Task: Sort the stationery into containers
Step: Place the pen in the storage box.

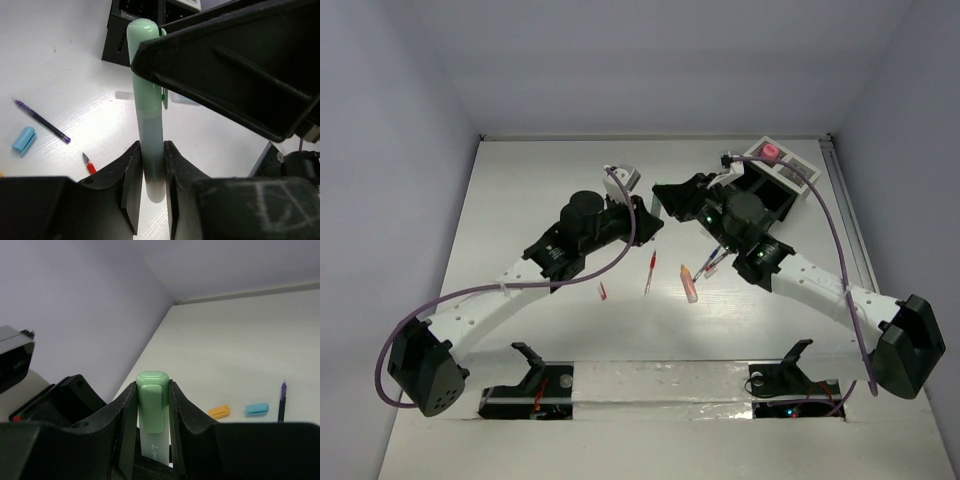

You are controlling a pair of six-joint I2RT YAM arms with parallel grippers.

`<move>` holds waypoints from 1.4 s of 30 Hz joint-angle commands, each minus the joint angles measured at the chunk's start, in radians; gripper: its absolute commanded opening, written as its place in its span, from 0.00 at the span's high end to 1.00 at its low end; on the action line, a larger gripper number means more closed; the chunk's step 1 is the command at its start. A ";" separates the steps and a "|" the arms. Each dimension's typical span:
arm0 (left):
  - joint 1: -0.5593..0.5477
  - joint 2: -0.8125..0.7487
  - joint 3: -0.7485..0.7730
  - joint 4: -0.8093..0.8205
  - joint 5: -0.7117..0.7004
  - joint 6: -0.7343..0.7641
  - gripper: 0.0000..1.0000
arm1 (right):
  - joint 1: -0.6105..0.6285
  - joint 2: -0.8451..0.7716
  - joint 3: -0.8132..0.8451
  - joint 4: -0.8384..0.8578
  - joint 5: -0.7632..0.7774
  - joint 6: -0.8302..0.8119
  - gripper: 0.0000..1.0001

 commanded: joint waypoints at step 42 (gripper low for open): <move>-0.022 -0.313 -0.517 0.523 -0.093 -0.016 0.02 | -0.608 0.479 0.328 -0.046 0.135 -0.429 1.00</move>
